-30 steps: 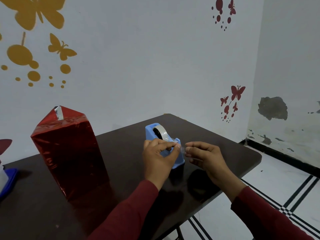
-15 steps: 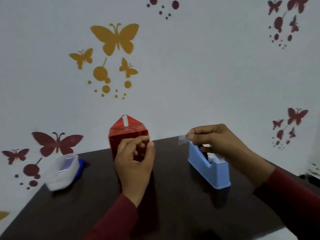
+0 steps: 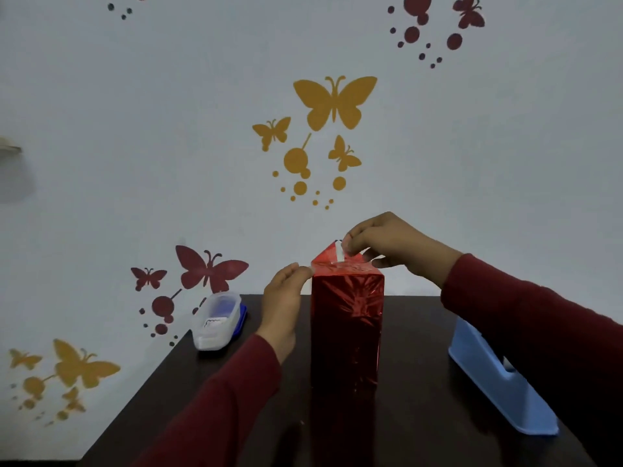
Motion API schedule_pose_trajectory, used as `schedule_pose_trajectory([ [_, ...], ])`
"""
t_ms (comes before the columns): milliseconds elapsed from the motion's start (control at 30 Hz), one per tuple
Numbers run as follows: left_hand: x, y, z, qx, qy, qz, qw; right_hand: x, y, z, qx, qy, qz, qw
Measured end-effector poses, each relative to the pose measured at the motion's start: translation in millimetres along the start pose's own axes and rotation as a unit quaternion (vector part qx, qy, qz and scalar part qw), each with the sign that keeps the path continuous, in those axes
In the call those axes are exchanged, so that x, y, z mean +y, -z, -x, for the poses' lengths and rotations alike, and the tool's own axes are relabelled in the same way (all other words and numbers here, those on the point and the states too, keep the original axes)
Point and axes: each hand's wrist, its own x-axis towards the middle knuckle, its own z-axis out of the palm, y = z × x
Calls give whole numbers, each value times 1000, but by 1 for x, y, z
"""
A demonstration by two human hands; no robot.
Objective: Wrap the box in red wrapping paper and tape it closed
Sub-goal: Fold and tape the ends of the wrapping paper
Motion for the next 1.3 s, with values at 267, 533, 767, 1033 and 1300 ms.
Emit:
schedule_pose_trajectory([
  [267, -4, -5, -7, -63, 55, 72, 994, -9, -14, -30, -71, -23, 82, 994],
  [533, -10, -8, -13, -68, 40, 81, 994, -7, -22, -40, -72, -40, 113, 990],
  [767, 0, -13, -14, -76, 60, 74, 993, -6, -29, -42, -35, -34, 152, 987],
  [1033, 1, -19, -17, -19, 66, 39, 997, -9, -37, -44, 5, -54, 190, 980],
  [1300, 7, -24, -12, 5, 54, -4, 999, -6, -41, -41, 50, -6, 193, 980],
])
